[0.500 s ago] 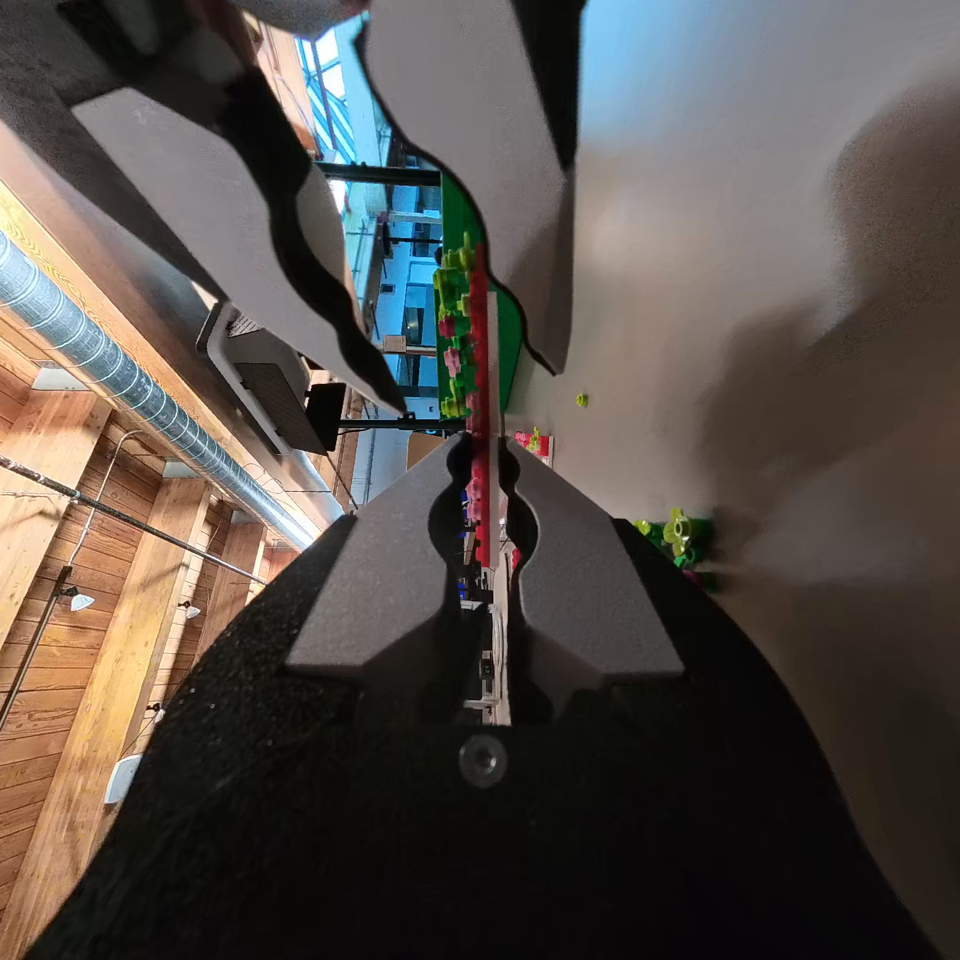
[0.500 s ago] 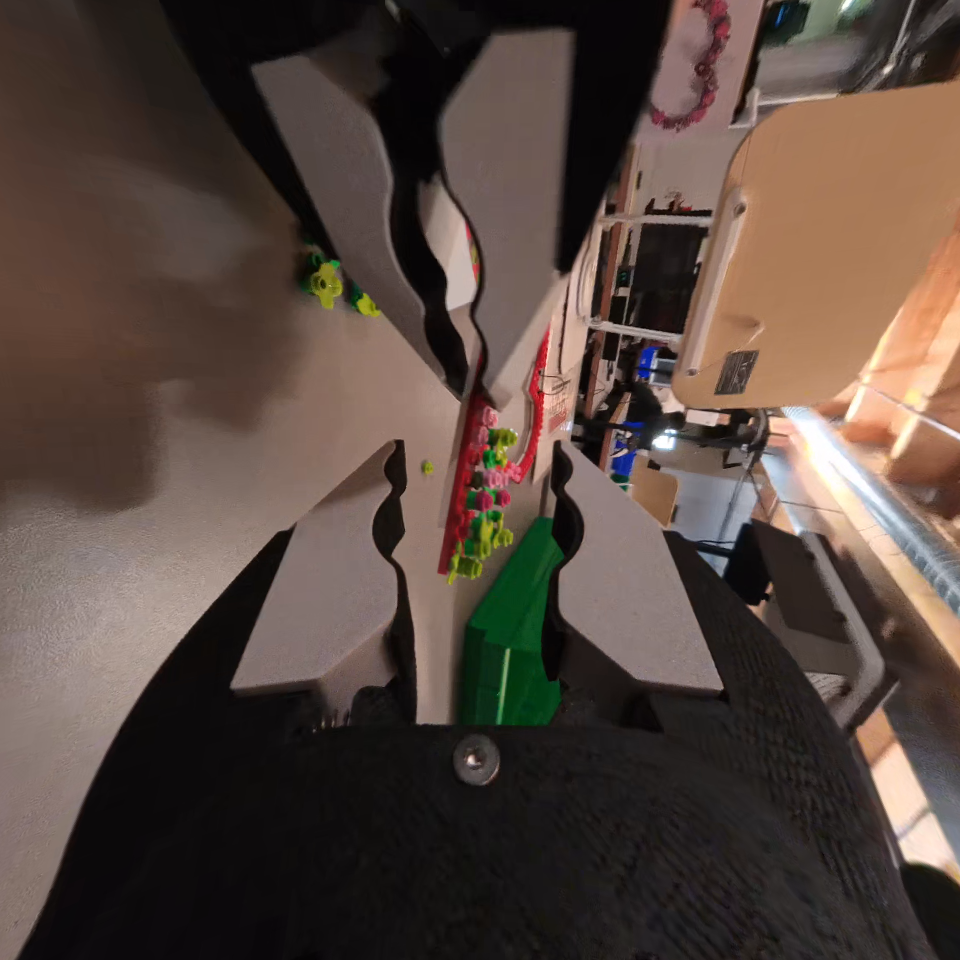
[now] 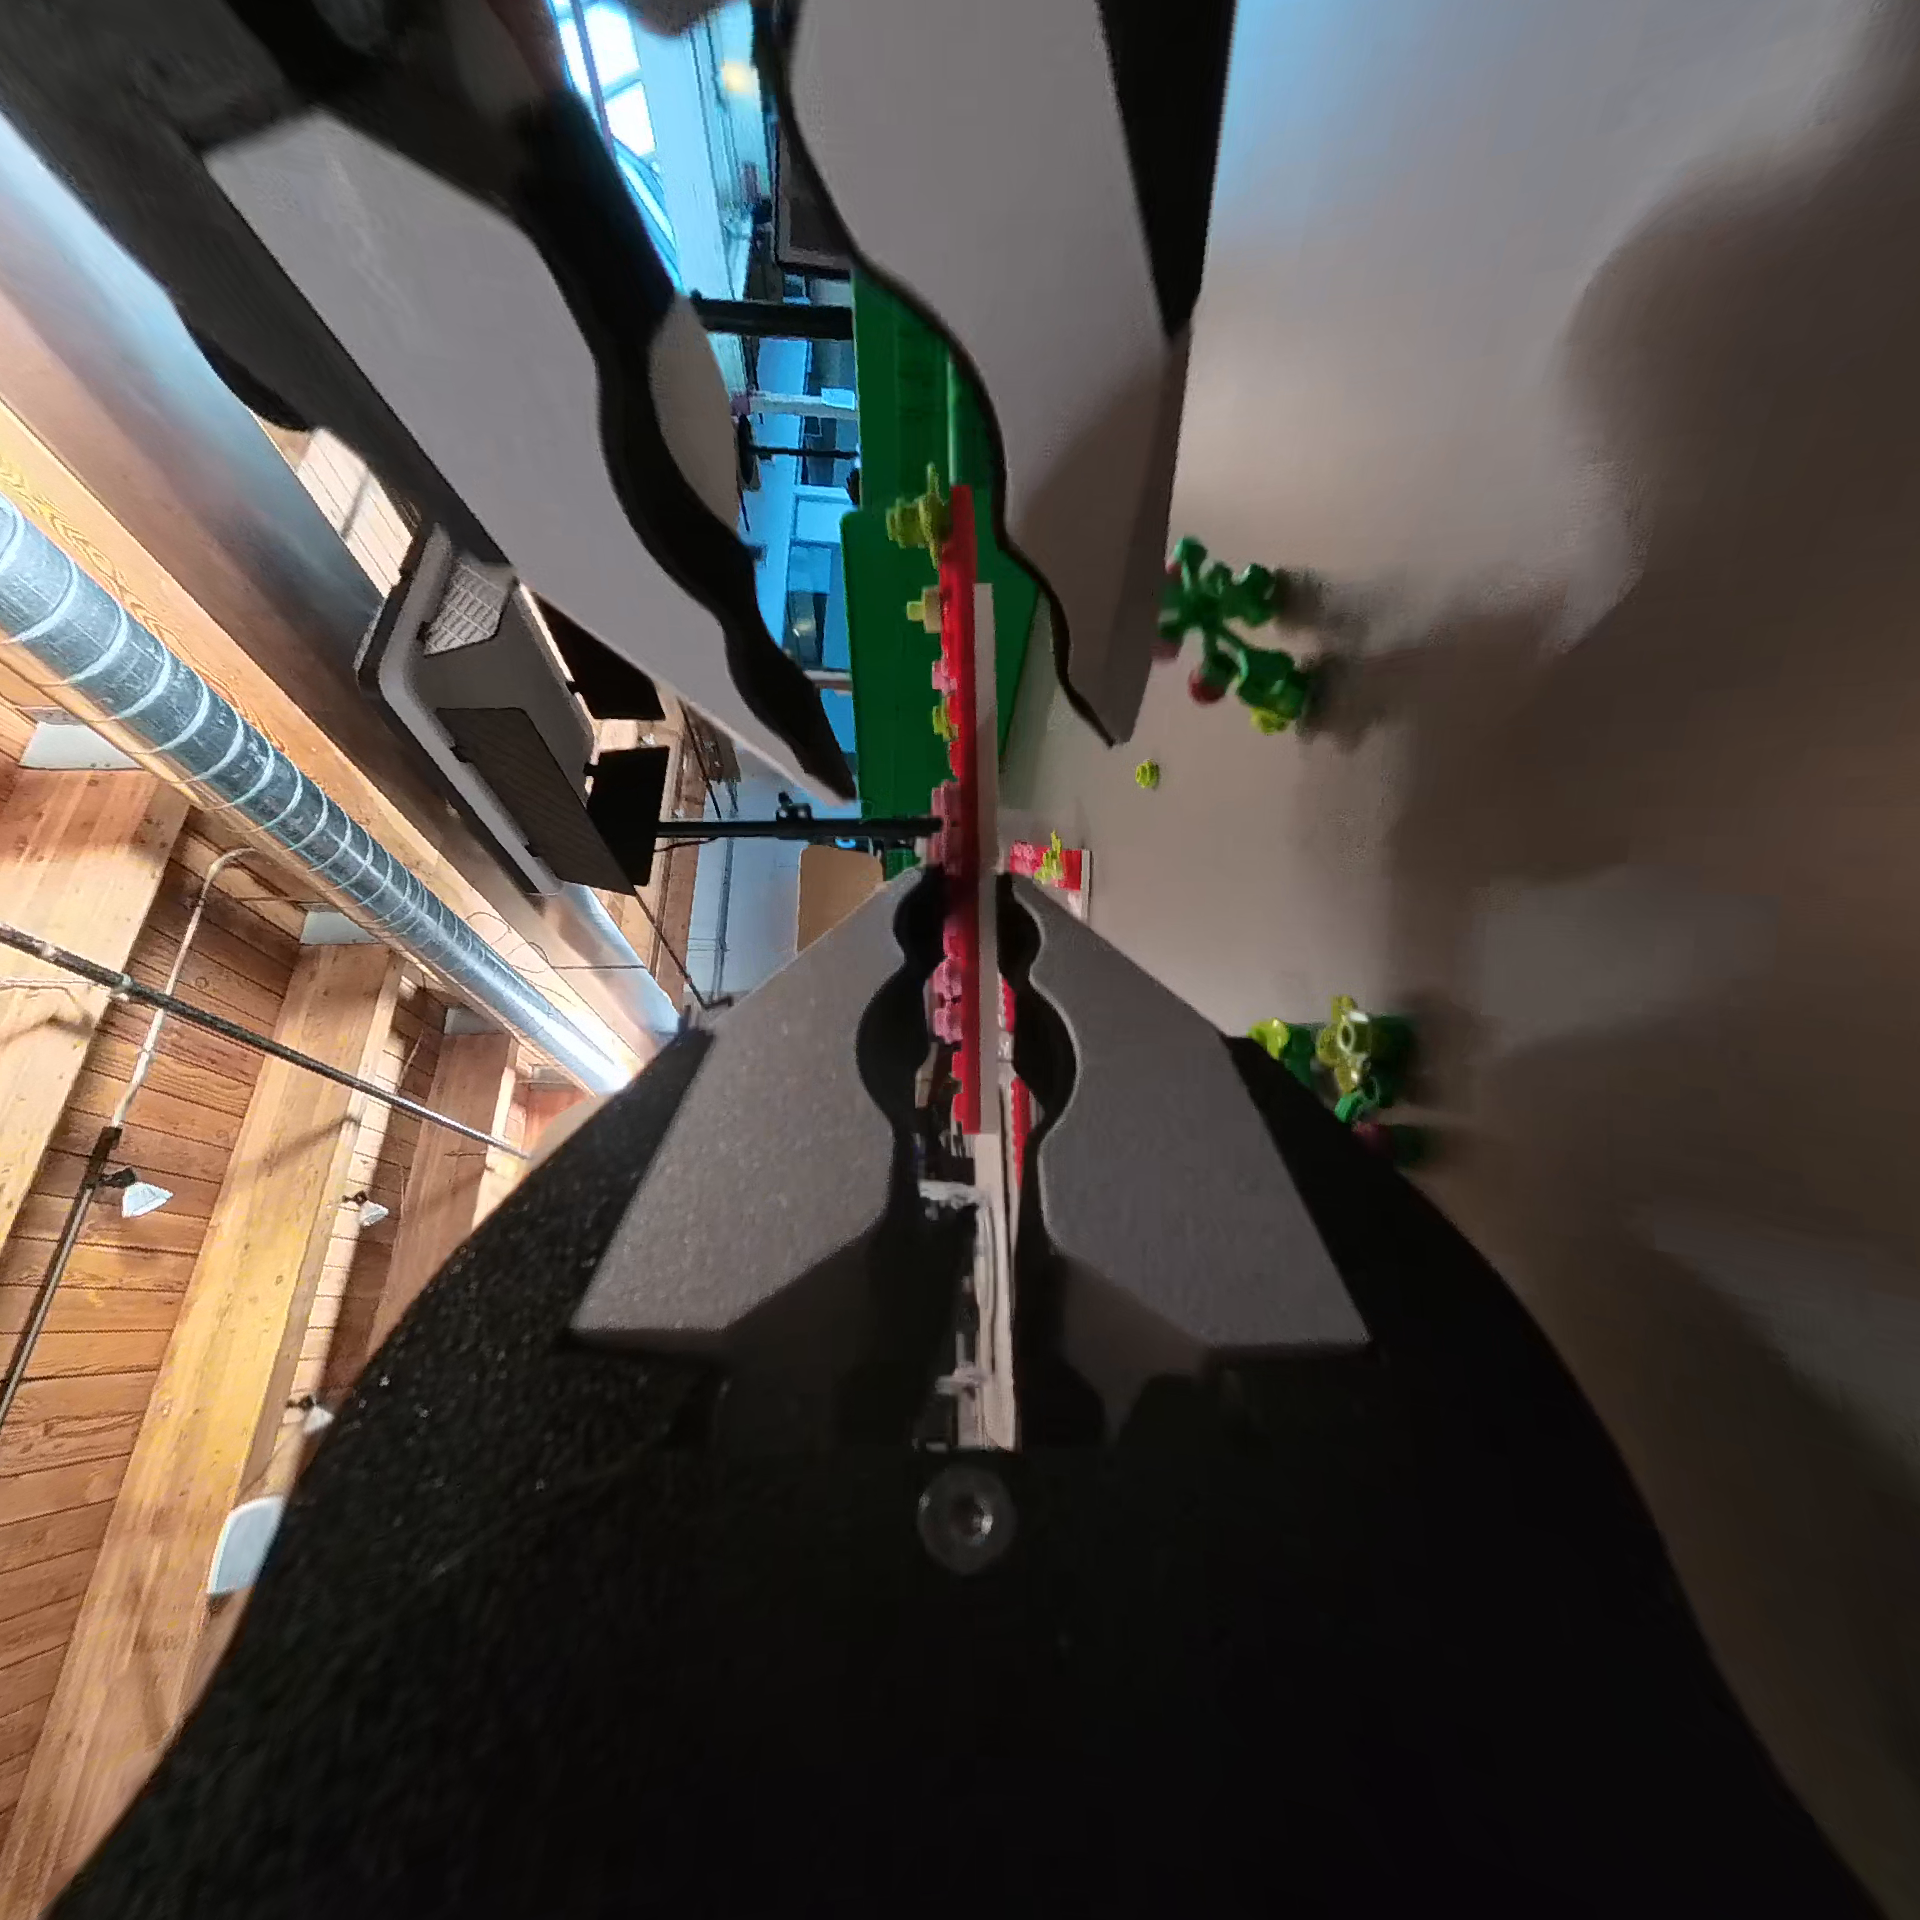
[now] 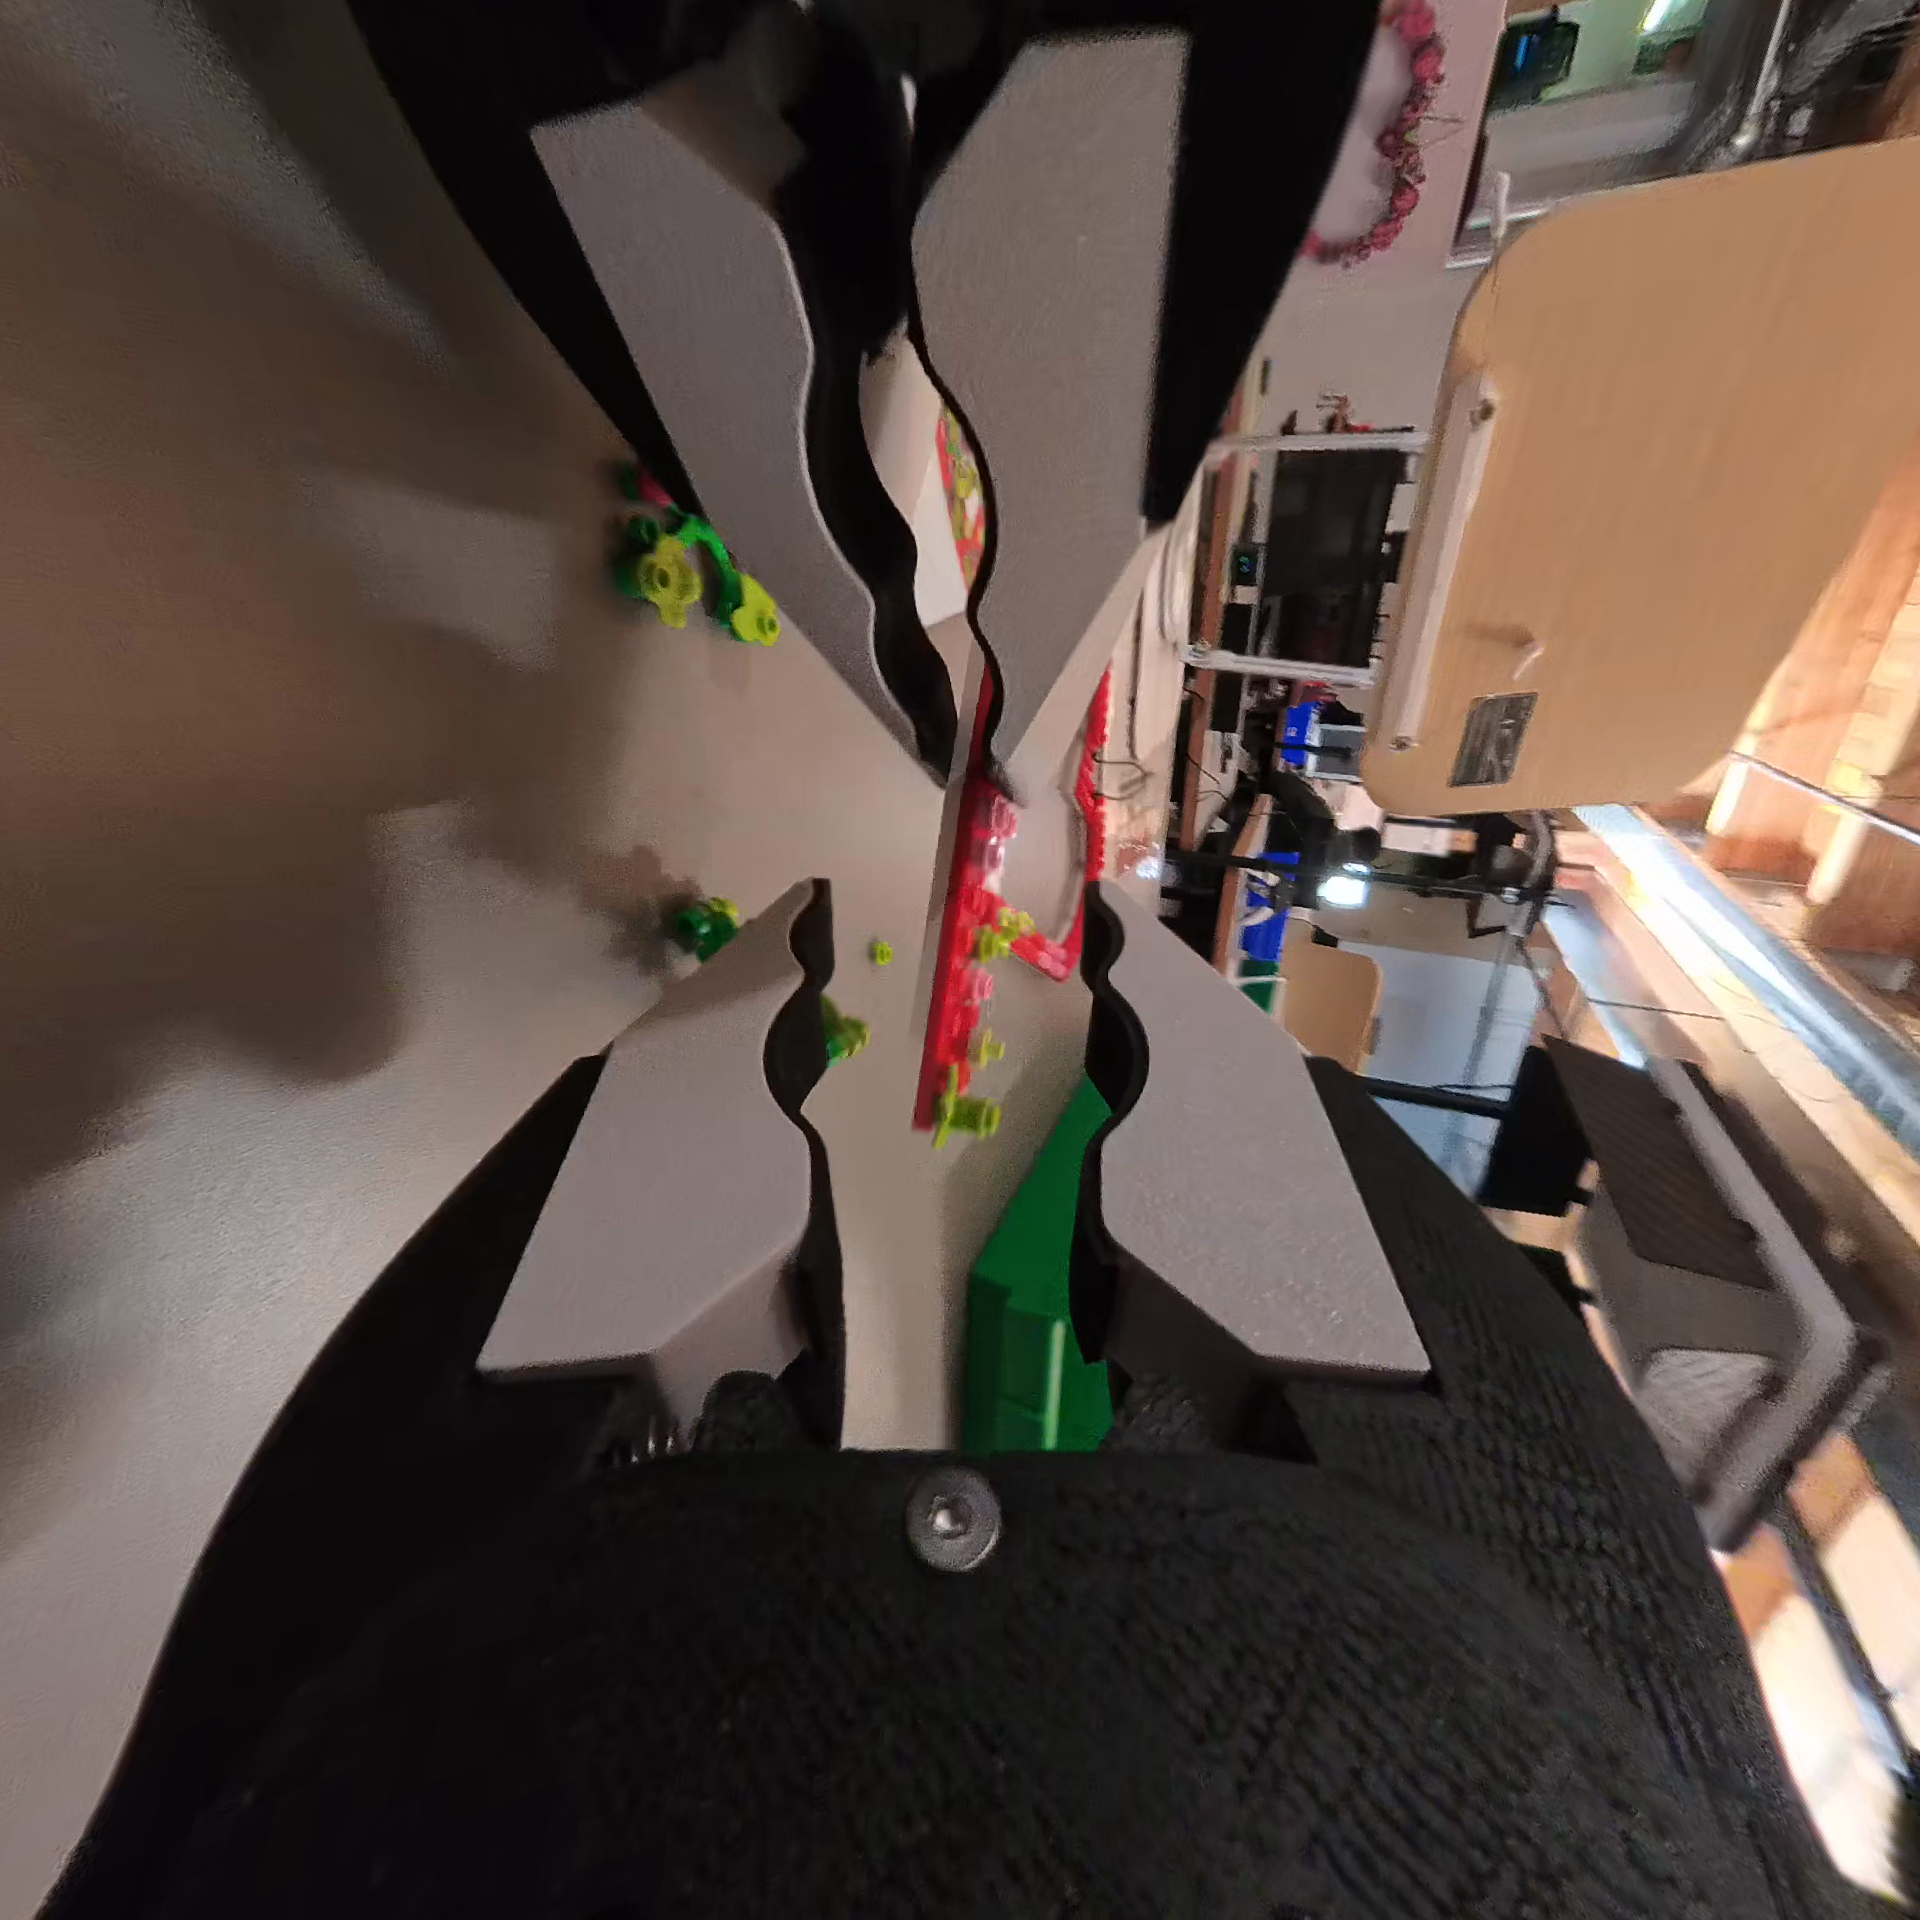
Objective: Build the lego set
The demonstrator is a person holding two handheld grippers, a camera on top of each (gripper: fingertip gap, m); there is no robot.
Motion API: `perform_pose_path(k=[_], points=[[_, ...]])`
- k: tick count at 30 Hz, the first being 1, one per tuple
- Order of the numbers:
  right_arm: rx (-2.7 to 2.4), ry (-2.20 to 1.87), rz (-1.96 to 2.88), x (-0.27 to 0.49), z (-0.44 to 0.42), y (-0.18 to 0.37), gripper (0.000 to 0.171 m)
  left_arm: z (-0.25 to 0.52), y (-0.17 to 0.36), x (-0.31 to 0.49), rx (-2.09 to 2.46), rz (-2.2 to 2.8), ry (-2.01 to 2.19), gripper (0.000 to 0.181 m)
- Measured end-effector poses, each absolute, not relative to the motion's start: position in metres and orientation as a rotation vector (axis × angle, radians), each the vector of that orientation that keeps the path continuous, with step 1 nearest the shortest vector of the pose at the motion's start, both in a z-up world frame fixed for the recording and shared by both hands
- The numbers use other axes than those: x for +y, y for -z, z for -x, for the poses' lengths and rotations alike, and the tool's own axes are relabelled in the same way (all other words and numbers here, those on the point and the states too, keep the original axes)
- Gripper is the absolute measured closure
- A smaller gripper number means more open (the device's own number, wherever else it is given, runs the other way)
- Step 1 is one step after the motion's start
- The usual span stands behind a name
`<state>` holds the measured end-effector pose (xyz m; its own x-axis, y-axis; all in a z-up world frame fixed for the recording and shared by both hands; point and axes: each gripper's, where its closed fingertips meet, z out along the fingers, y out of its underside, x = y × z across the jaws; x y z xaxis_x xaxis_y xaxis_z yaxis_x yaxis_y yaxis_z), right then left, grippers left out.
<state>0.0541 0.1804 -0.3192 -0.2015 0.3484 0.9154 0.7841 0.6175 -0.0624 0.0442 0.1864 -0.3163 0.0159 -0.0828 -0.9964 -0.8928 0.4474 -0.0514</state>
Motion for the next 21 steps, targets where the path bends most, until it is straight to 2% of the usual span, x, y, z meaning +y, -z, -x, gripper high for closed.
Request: perform_pose_path(k=[6,9,14,18,21], points=[[-1.65,0.185,1.135,0.184,-0.079,0.302,0.123,-0.031,0.322,0.197,1.419,1.009,-0.82,0.175],[-1.571,-0.072,1.325,0.184,-0.095,0.302,0.135,-0.028,0.322,0.198,1.414,1.019,-0.823,0.175],[-1.643,-0.429,1.789,0.155,-0.112,0.352,0.141,-0.026,0.323,0.199,1.414,1.029,-0.828,0.175],[-1.7,-0.445,1.882,0.141,-0.118,0.378,0.143,-0.025,0.323,0.2,1.41,1.034,-0.827,0.175],[-1.67,-0.567,1.852,0.133,-0.103,0.376,0.14,-0.022,0.321,0.201,1.401,1.038,-0.832,0.175]])
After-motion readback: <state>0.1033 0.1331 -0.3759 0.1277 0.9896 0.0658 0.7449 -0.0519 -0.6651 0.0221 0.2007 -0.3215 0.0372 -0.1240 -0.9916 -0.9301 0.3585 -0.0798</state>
